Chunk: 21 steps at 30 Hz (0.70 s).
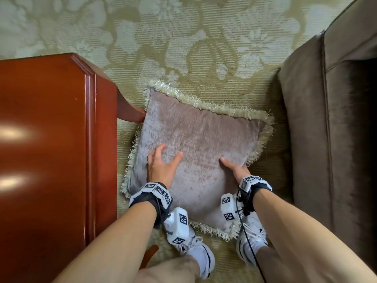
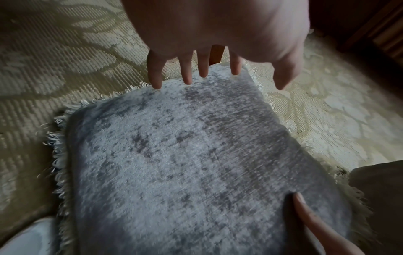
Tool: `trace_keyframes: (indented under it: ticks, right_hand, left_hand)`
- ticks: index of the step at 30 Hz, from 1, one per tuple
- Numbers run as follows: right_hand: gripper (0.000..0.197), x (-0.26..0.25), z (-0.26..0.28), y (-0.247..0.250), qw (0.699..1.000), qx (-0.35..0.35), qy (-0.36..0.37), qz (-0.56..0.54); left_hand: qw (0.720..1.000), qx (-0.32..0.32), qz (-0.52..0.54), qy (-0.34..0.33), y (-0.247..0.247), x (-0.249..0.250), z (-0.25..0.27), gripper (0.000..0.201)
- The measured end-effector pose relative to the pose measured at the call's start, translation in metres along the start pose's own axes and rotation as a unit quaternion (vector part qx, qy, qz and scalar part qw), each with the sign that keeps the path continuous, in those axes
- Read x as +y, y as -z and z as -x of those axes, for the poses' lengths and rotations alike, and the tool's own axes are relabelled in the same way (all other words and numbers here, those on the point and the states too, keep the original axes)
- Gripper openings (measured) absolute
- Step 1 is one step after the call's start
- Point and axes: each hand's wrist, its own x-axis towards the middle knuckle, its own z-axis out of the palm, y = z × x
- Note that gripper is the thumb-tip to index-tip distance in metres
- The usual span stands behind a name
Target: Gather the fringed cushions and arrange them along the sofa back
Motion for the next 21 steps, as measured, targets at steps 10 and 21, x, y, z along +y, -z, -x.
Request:
trace_keyframes:
  ticks: [10,21]
  right_hand:
    - [0.073,0.003,0.042,-0.005,0.99,-0.017,0.053,0.13]
    - [0.043,-0.057,0.166,0.001,0.951,-0.003,0.203,0.233]
  left_hand:
    - [0.995,0.038,0.07,0.054,0.026,-0.009,0.034,0.065]
    - [0.995,0.024,0.096,0.03,0.071,0.042,0.105,0.062]
